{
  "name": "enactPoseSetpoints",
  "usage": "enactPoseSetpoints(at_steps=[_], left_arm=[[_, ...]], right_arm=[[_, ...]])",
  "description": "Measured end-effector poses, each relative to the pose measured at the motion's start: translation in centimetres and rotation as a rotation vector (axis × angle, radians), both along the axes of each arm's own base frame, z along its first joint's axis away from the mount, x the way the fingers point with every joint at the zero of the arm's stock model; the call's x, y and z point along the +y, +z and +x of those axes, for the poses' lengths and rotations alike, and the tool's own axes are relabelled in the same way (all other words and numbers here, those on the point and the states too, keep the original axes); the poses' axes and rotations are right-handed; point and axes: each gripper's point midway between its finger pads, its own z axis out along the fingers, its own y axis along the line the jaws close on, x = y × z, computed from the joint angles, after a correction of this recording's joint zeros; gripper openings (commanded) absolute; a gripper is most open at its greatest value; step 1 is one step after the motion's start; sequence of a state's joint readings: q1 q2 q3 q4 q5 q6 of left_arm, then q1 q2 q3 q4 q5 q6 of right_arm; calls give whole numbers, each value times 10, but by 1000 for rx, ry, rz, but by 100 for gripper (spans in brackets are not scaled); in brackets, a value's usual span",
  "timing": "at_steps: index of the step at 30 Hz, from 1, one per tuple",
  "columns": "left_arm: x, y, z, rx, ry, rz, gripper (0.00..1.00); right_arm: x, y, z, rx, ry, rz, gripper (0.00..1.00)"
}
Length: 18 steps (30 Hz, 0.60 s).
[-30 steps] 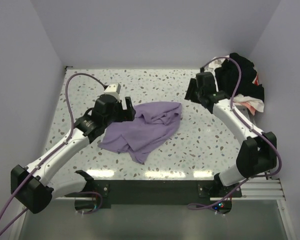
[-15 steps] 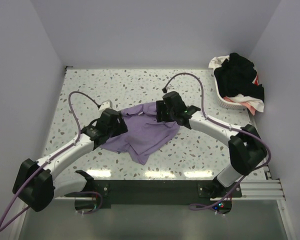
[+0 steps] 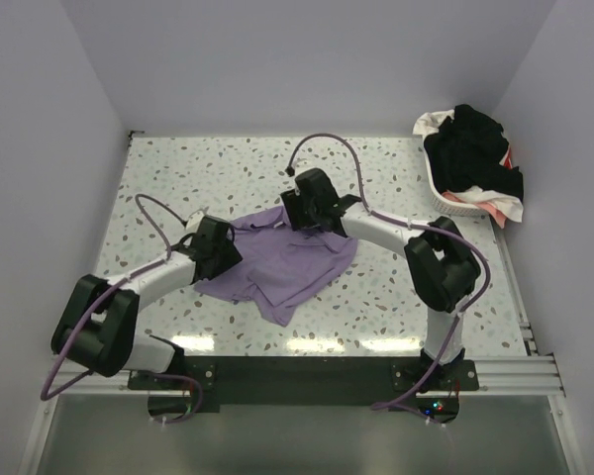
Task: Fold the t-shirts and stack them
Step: Move the tshirt to the center of the board, then flatten the tshirt out
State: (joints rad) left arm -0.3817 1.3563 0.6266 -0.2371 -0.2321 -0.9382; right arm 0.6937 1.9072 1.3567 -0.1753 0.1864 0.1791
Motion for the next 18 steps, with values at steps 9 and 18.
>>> enactPoseSetpoints(at_steps=[9, 18], left_arm=[[-3, -11, 33, 36, 104, 8, 42], [18, -13, 92, 51, 241, 67, 28]], right_arm=[[19, -13, 17, -20, 129, -69, 65], [22, -40, 19, 33, 206, -159, 57]])
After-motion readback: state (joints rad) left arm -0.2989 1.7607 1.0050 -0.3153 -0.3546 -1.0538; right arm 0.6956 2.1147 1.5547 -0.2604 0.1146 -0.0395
